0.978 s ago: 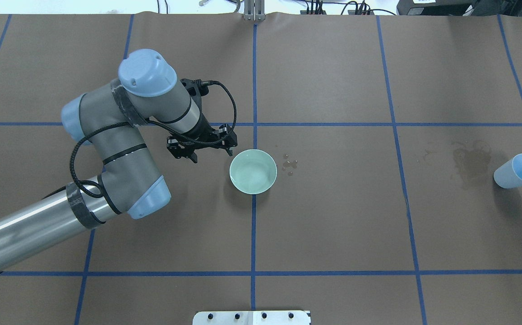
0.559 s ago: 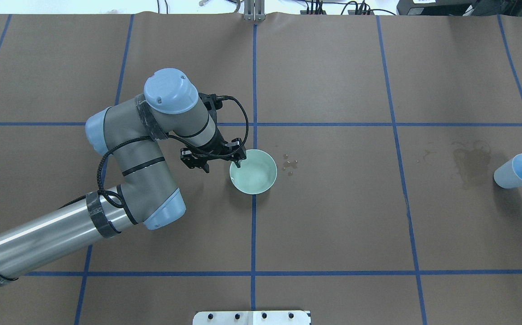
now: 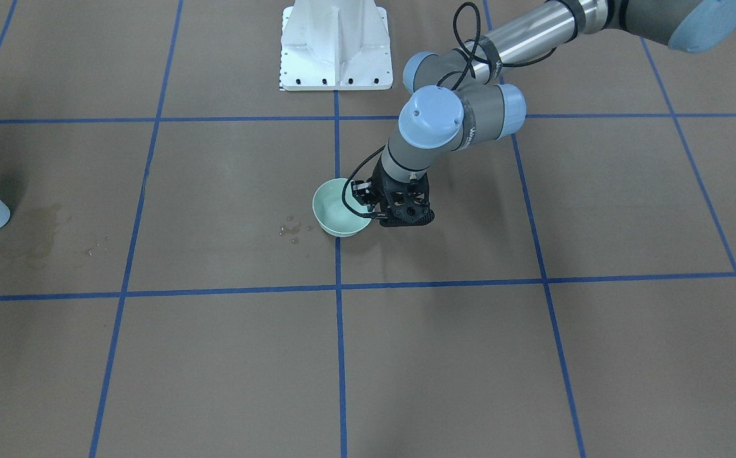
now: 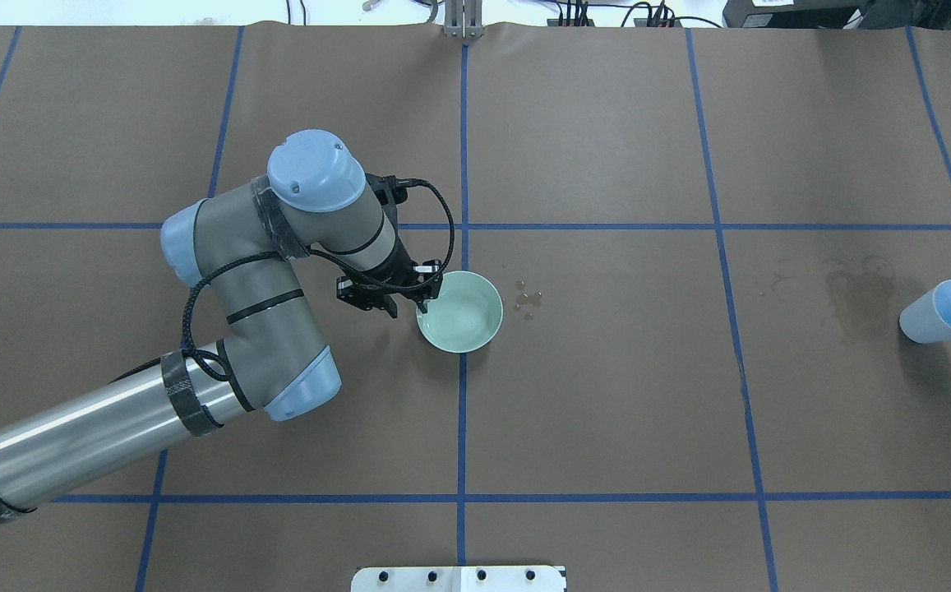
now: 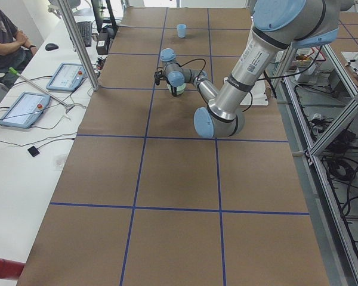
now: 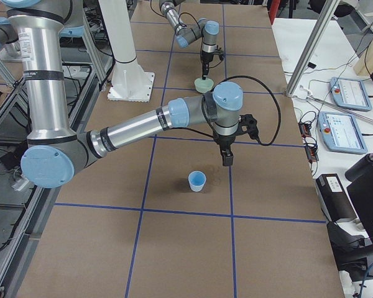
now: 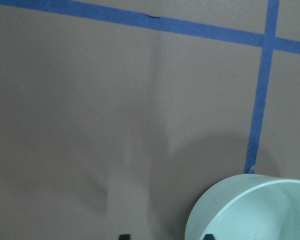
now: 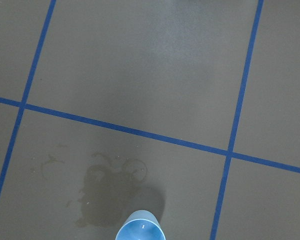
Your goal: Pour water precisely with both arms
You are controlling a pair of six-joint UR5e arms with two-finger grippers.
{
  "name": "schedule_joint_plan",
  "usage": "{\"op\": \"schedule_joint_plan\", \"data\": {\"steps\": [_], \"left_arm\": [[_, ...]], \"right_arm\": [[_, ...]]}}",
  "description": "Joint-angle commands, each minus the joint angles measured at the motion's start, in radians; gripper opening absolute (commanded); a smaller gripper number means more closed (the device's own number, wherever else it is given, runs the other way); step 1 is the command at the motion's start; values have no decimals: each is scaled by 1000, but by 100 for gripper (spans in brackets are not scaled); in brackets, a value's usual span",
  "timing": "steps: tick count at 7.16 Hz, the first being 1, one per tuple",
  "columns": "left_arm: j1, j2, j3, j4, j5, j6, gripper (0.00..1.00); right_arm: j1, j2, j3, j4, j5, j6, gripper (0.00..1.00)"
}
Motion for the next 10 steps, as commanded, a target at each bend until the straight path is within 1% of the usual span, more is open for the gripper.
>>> {"op": "schedule_joint_plan", "data": {"steps": [1, 2, 4, 5, 6, 7, 8, 9, 10], "left_arm": [[3, 1, -2, 0, -1, 0, 0], [-3, -1, -23, 1, -4, -3, 0], [-60, 1, -77, 6, -12, -19, 0], [-92, 13, -112, 13, -39, -17, 0], [-147, 72, -149, 6, -146, -8, 0], [-207, 147, -195, 3, -211, 22, 0], [-241, 238, -245, 3, -237, 114, 0], [-290, 364, -295, 0, -259, 250, 0], [-356, 472, -315, 0, -297, 399, 0]], "right_arm": [[1, -1, -3, -2, 18, 3, 99], [1, -1, 0, 0, 18, 9, 99], [1, -1, 0, 0, 18, 11, 99], [1, -1, 1, 0, 18, 11, 99], [1, 2, -2, 0, 16, 11, 99], [1, 4, -5, 0, 13, 11, 99], [1, 4, -5, 0, 13, 11, 99], [1, 4, -3, 0, 7, 11, 99], [1, 5, -3, 0, 6, 11, 99]]}}
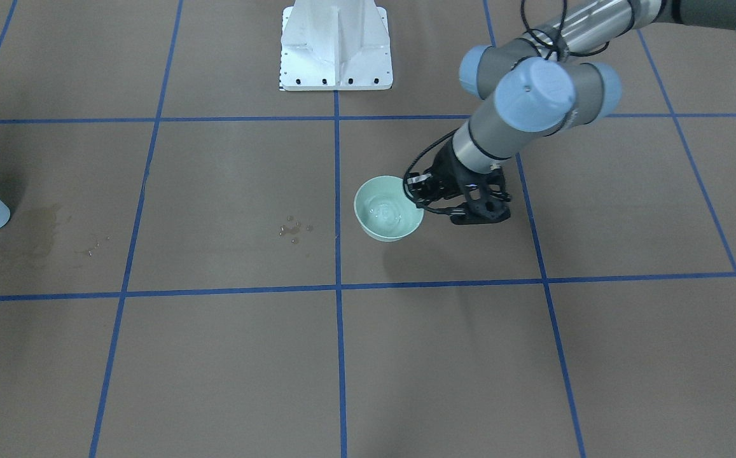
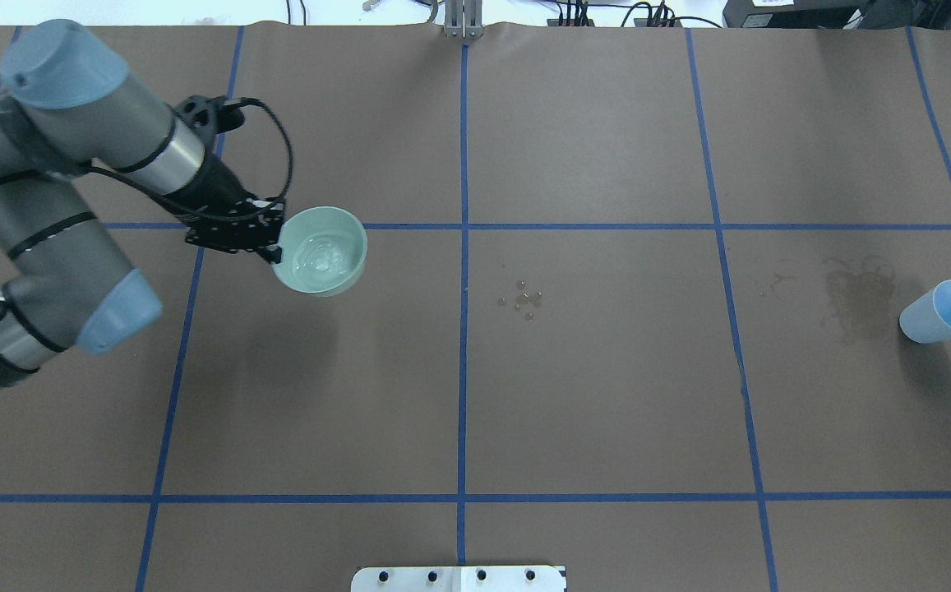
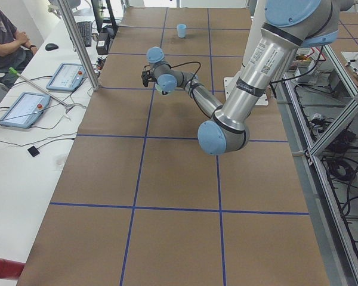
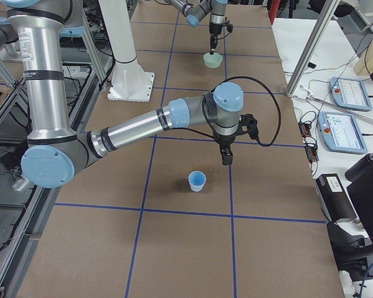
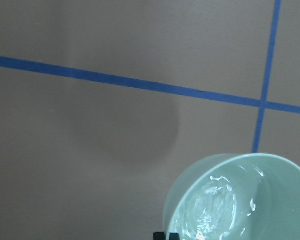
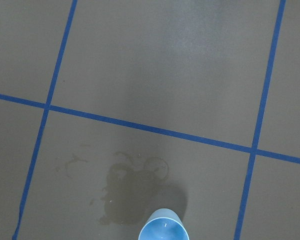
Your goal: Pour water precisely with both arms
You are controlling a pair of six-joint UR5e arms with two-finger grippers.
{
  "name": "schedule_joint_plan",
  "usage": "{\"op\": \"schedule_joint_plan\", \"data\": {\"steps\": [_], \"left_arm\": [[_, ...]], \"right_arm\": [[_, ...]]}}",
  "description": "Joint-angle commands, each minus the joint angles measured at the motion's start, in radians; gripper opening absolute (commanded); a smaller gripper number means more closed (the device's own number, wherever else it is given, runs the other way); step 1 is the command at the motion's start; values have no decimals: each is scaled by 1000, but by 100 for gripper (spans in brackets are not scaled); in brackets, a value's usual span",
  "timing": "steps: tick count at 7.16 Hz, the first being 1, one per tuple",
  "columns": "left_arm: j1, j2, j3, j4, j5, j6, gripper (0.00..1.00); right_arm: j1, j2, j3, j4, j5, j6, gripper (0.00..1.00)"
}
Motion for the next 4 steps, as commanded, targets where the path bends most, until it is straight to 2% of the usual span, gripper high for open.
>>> {"op": "schedule_joint_plan", "data": {"steps": [1, 3, 4], "left_arm": [[-136, 226, -41, -1, -79, 311, 0], [-245, 341, 0, 2, -81, 587, 0], [-268, 360, 61, 5, -72, 702, 0]], "right_arm": [[0, 1, 2, 0, -2, 2, 99], [0, 0, 0, 2, 3, 3, 99], [0, -5, 0, 3, 6, 3, 99]]}}
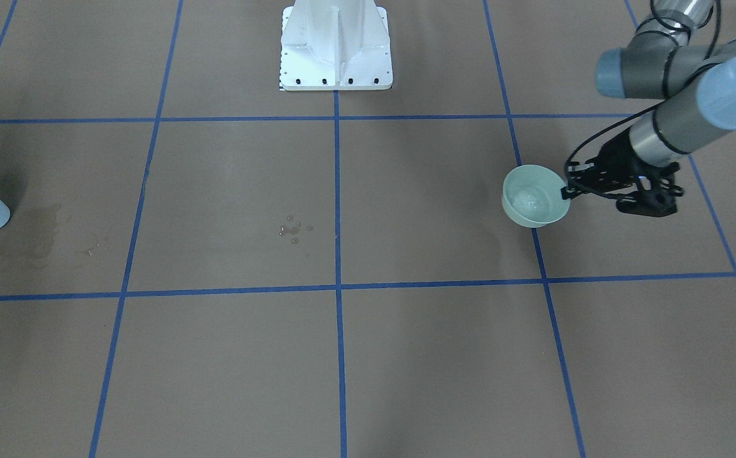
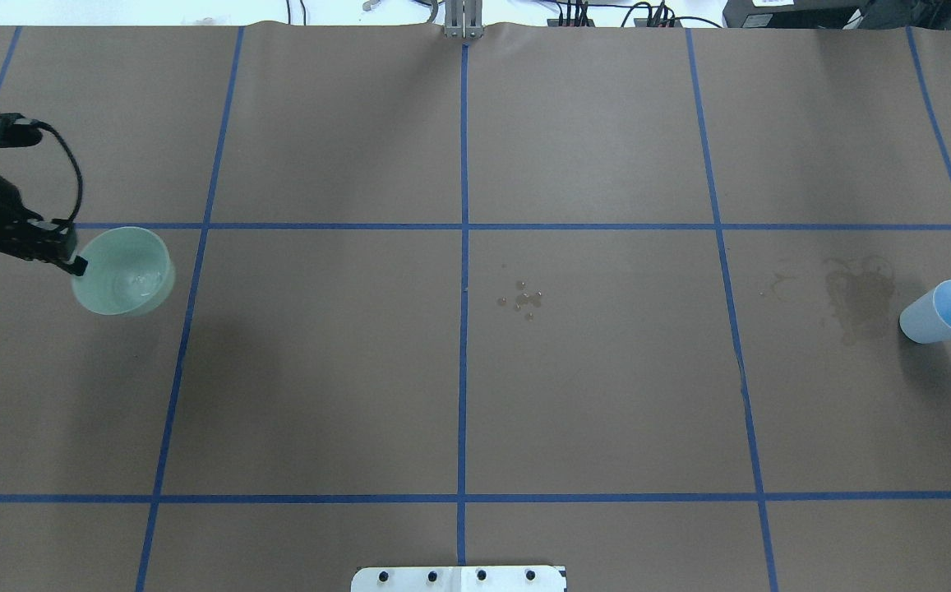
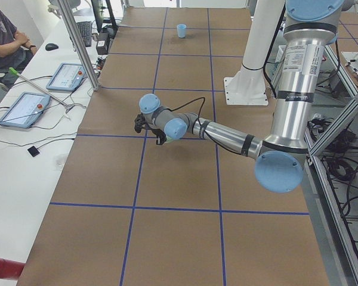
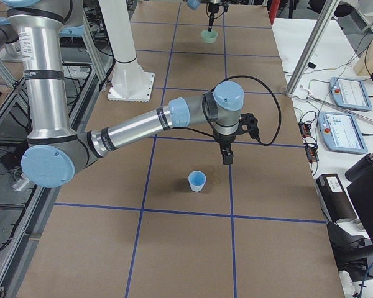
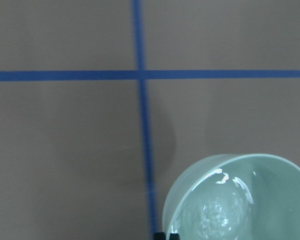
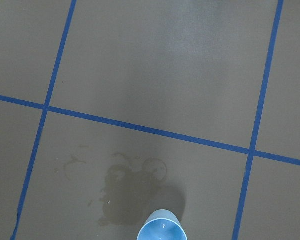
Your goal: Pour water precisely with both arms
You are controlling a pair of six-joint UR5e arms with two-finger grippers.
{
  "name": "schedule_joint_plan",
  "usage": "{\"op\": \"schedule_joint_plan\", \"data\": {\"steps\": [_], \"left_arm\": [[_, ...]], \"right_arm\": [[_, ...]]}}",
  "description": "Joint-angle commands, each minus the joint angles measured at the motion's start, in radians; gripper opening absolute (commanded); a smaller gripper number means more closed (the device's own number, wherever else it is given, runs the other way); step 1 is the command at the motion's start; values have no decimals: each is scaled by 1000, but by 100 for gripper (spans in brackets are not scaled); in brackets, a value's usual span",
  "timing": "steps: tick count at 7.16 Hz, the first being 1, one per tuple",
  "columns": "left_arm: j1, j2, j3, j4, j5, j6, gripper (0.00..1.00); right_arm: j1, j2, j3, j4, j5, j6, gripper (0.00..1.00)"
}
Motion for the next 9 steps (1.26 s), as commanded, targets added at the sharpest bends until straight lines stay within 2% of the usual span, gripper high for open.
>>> {"op": "schedule_joint_plan", "data": {"steps": [1, 2, 4, 5, 6, 7, 9], "left_arm": [[-80, 46, 119, 0, 4, 212, 0], [-84, 48, 159, -1, 6, 247, 0], [-76, 45, 169, -2, 1, 236, 0], [-74, 39, 166, -2, -2, 233, 11], [-74, 34, 158, -2, -3, 236, 70], [-78, 35, 144, 0, -3, 237, 98], [-117, 48, 77, 11, -3, 236, 99]], "right_arm": [[0, -4, 0, 1, 4, 0, 99], [0, -7, 1, 1, 4, 0, 99], [0, -9, 1, 1, 1, 0, 99], [0, -9, 1, 1, -1, 0, 99], [0, -9, 1, 1, -1, 0, 99], [0, -9, 1, 1, -1, 0, 99], [0, -9, 1, 1, -1, 0, 99]]}}
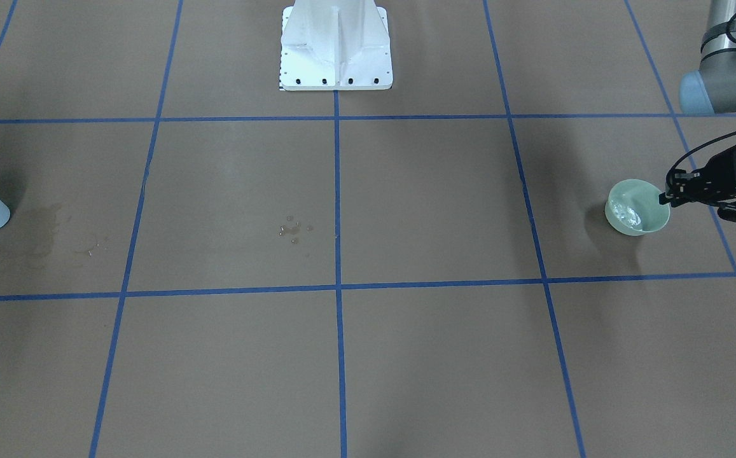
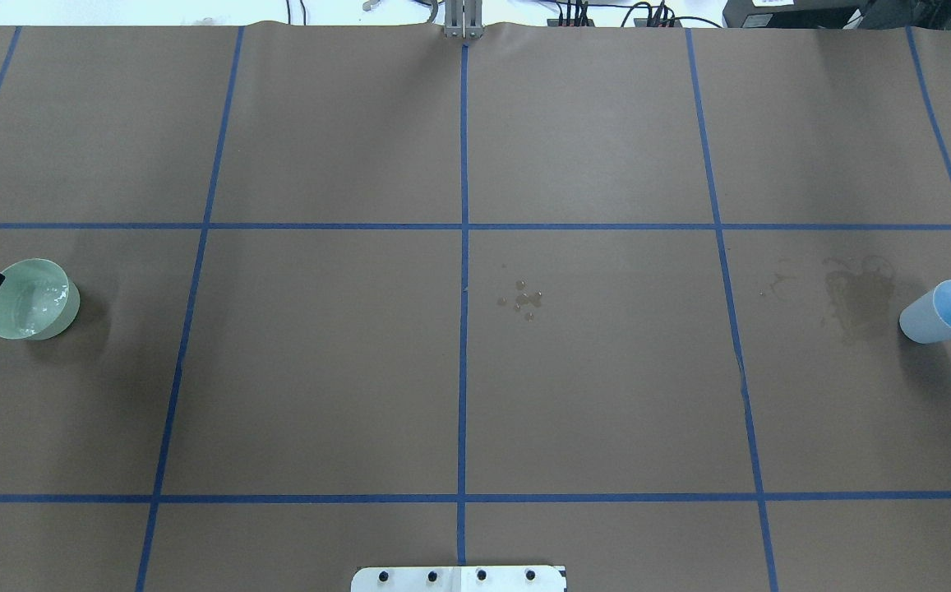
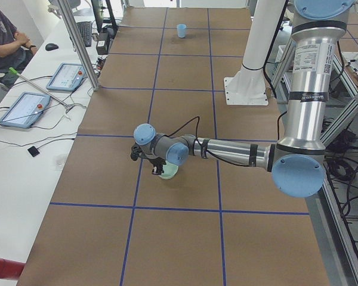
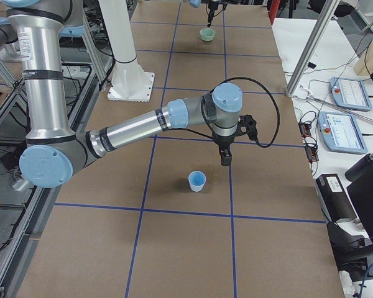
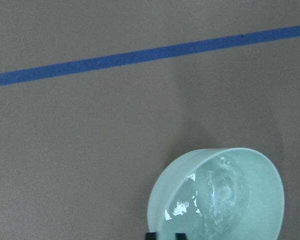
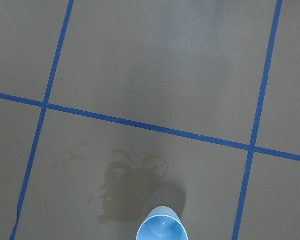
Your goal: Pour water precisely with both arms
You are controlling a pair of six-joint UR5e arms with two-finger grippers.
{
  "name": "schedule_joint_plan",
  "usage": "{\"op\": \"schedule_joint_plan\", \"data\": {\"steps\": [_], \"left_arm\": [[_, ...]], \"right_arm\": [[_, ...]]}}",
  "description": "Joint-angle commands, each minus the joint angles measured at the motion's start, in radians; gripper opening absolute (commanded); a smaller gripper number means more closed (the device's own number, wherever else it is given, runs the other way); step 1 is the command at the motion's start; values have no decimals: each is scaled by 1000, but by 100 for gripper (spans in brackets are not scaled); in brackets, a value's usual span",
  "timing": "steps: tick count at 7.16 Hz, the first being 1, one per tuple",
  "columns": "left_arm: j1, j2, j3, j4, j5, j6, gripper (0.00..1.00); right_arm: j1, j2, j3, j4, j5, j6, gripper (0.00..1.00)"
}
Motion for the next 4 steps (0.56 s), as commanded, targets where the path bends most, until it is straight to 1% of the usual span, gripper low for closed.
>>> {"op": "schedule_joint_plan", "data": {"steps": [1, 3, 4], "left_arm": [[-71, 8, -78, 11, -1, 1, 99], [-158, 16, -204, 132, -11, 18, 99], [-216, 20, -238, 193, -15, 91, 99]], "right_arm": [[0, -2, 0, 0, -2, 0, 99], [0, -2, -6, 0, -6, -3, 99], [0, 0, -14, 2, -9, -3, 99]]}}
